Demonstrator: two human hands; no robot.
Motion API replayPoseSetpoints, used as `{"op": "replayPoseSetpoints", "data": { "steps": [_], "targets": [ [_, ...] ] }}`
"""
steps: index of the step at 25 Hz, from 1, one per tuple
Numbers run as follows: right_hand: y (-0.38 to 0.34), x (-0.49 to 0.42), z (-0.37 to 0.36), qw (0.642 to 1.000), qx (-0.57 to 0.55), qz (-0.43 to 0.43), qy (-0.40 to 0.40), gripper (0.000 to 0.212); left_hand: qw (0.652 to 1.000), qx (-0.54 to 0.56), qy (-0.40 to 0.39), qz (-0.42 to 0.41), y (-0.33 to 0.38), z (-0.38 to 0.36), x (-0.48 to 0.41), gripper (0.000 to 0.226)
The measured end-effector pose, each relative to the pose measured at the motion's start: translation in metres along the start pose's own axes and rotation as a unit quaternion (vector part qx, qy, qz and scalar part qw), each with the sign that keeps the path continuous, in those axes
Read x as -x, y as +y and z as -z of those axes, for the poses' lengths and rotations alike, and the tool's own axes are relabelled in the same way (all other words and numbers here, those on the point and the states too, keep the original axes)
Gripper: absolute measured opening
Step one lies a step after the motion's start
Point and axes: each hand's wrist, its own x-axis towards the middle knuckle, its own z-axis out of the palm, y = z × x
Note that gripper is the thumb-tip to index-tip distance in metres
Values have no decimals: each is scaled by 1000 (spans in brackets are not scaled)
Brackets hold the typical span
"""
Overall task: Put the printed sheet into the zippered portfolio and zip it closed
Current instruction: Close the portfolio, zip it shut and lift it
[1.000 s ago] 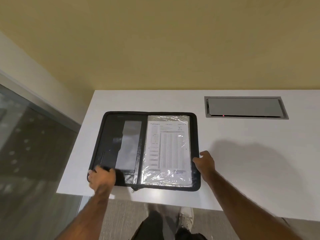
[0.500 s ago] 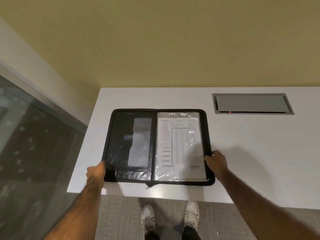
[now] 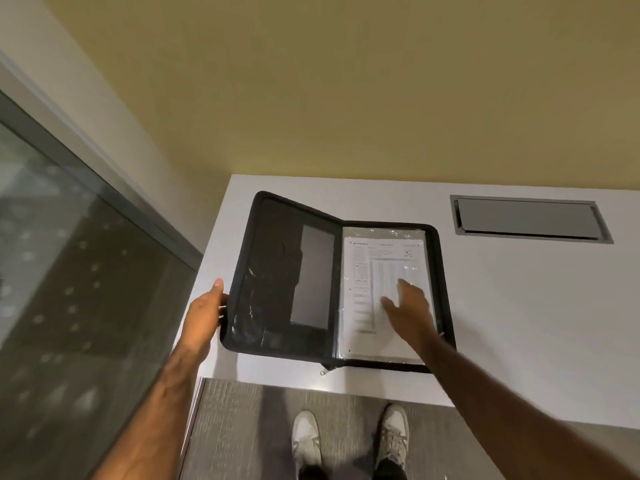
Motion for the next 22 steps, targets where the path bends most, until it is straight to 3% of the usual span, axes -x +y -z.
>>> {"op": "replayPoseSetpoints", "data": {
  "steps": [3, 7, 11, 16, 19, 22],
  "targets": [
    [-71, 16, -34, 989, -97, 66, -95, 69, 993, 64, -97, -13, 20, -9, 26, 68],
    [-131, 43, -53, 962, -151, 102, -204, 77, 951, 176, -252, -21, 42, -24, 62, 83],
    [-151, 65, -35, 950, -195, 105, -221, 71, 926, 202, -314, -46, 57, -57, 102, 84],
    [-123, 70, 17, 929, -306, 64, -200, 65, 949, 112, -273, -108, 60, -133, 148, 80],
    [-89, 63, 46, 918, -355, 33, -175, 37, 956, -4, -259, -140, 50, -187, 168, 64],
    [-45, 49, 67, 938, -327, -12, -117, 20, 940, -123, -263, -181, 27, -232, 170, 65]
  ]
}}
